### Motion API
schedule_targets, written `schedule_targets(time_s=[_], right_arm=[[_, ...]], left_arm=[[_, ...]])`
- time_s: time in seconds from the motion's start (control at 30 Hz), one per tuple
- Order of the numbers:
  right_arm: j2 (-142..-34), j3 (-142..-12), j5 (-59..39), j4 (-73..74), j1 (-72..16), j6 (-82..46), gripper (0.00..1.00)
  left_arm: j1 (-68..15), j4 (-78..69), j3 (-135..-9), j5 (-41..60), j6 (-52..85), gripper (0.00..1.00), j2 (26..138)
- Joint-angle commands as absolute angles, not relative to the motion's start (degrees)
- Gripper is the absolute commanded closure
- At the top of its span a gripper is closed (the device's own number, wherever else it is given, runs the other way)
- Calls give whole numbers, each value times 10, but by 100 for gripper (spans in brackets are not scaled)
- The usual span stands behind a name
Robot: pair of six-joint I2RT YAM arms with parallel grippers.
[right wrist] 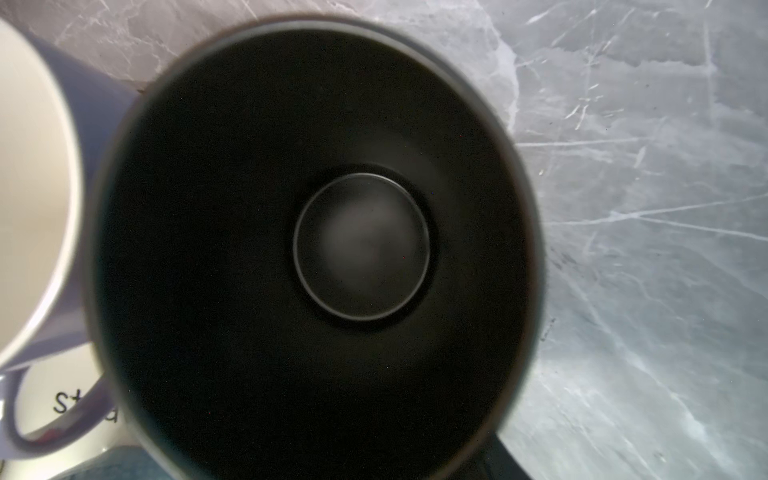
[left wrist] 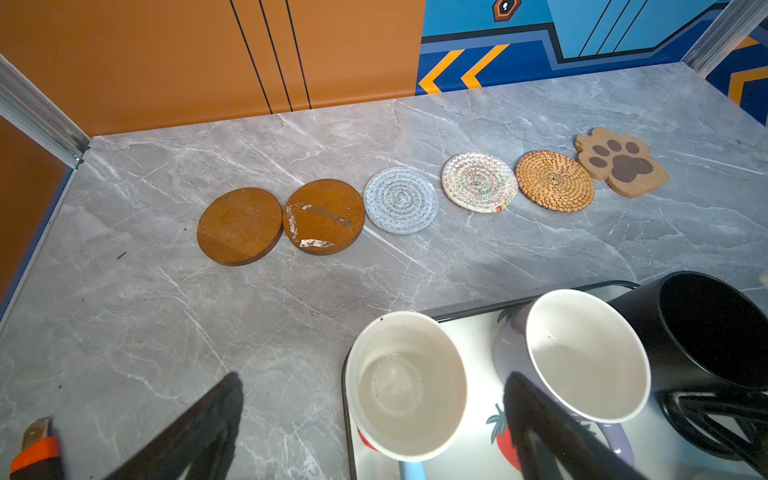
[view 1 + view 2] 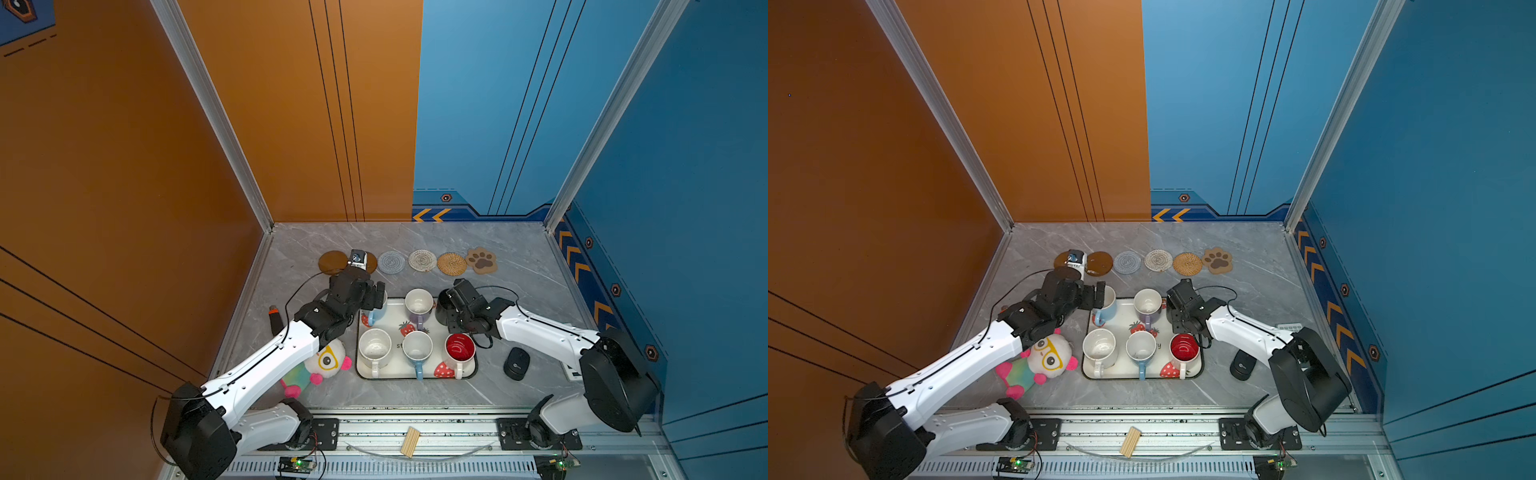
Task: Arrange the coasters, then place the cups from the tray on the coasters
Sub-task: 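Lift the black mug off the tray with the right gripper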
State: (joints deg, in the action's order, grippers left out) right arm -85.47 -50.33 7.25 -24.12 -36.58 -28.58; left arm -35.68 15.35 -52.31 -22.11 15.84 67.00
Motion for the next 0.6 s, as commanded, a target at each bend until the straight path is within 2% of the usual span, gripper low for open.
schedule_targets(time_s=[0.0, 0.27, 0.57], right_arm=[[-866, -517, 65, -226, -363, -294, 52], [-874, -519, 61, -222, -364, -296, 66], [-874, -522, 73, -224, -364, -291, 96]], left_arm=[[-354, 165, -536, -231, 150, 2, 670], [-353, 163, -533, -232, 152, 2, 669], [-354, 173, -535, -233, 156, 2, 660]])
